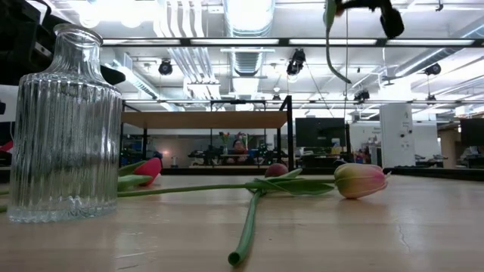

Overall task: Pick and place flowers into a vace then onto a shelf
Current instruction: Put the yellow flower into the right transparent vase

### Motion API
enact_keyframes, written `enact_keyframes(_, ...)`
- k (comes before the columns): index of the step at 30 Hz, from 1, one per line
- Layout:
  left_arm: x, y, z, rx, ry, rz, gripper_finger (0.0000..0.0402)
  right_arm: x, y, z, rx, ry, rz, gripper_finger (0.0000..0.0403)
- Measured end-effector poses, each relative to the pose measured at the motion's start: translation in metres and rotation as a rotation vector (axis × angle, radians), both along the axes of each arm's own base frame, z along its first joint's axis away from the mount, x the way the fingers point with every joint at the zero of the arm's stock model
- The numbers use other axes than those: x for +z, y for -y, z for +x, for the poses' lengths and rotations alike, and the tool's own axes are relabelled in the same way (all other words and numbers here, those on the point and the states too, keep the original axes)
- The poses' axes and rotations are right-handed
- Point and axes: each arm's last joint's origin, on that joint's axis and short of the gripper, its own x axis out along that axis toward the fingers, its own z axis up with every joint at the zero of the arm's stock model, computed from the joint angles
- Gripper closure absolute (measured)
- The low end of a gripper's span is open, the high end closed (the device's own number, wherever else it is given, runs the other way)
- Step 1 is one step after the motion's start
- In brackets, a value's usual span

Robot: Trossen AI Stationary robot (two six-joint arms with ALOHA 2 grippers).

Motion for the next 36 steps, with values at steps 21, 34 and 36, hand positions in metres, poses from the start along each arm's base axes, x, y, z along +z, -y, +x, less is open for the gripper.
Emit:
enact_keyframes(21, 0.000, -0.001, 0.000, 0.023, 0.001, 0.002, 0.0402, 0.047, 0.004, -0.062, 0.430, 0.107, -0.469, 0.0390)
enact_keyframes(34, 0.000, -0.001, 0.000, 0.025, 0.000, 0.002, 0.0402, 0.067, -0.007, -0.086, 0.913, 0.440, -0.590, 0.0390)
enact_keyframes(36, 0.000, -0.001, 0.000, 0.027, 0.001, 0.002, 0.0402, 0.068, -0.008, -0.088, 0.953, 0.455, -0.594, 0.0390)
